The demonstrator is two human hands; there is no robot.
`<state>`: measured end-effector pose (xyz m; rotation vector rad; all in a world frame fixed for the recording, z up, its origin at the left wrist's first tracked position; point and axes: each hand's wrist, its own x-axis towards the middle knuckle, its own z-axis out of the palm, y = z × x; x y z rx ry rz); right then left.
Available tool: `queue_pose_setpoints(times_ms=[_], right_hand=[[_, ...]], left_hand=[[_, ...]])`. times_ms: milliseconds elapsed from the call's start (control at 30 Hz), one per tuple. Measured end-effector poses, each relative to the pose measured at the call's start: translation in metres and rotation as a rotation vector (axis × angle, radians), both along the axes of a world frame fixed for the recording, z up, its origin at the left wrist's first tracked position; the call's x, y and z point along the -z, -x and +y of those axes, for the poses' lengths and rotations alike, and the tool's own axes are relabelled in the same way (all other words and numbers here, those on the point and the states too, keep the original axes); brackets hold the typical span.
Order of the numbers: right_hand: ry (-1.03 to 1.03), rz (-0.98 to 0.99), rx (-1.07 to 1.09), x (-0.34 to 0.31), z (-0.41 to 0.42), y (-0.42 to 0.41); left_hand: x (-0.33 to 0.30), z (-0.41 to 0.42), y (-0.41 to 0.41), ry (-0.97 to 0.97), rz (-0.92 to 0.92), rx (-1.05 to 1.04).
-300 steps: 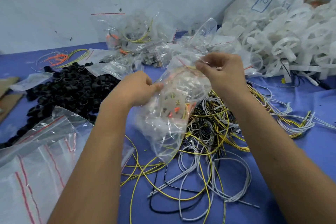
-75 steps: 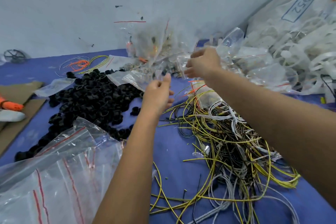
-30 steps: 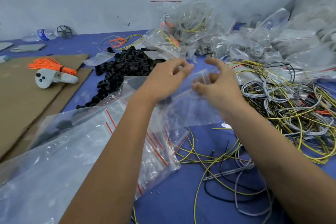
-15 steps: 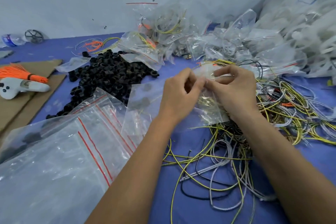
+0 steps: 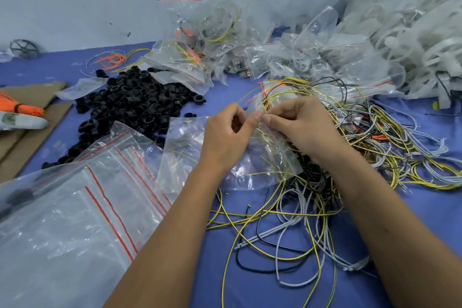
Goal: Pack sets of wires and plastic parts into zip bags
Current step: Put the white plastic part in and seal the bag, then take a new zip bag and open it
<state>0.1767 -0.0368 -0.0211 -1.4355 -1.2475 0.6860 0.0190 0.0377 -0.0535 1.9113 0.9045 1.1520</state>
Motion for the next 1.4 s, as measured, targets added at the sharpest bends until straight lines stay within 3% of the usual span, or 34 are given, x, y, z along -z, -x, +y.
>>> queue_pose_setpoints(times_ms=[200,567,667,800,867,967,1033,1167,1300,1400], right_hand=[[-0.054,-0.131,0.064,0.008,0.004,0.012],[-0.105,0.089,0.229,0.007,0.006,0.002],[-0.136,-0.061,0.361,0.007,0.005,-0.002],[-0.152,-0.196,0.184,0.005,0.003,0.005],[-0.12,-0.219,0.074,0.007,0.004,0.012],[-0.12,-0.287,0.023,0.013,0.006,0.018],[-0.123,-0.356,0.041,0.015,0.006,0.018],[-0.174,-0.449,0.206,0.012,0.006,0.011],[-0.204,-0.487,0.424,0.007,0.002,-0.007],[-0.212,-0.446,0.429,0.002,-0.001,-0.013]], left_hand=[[-0.005,-0.006,-0.009,0.198,-0.114,0.032],[-0.006,0.0,-0.005,0.287,-0.235,0.146],[-0.009,0.003,-0.001,0.317,-0.338,0.104],[-0.012,0.001,-0.003,0.306,-0.439,0.004],[-0.013,-0.003,-0.008,0.28,-0.391,-0.047],[-0.007,-0.009,-0.016,0.127,-0.074,-0.179],[-0.005,-0.013,-0.019,0.088,0.019,-0.218],[-0.006,-0.014,-0.016,-0.013,0.039,-0.224],[-0.012,-0.006,-0.006,-0.047,-0.097,-0.297],[-0.016,0.0,0.001,0.002,-0.201,-0.329]])
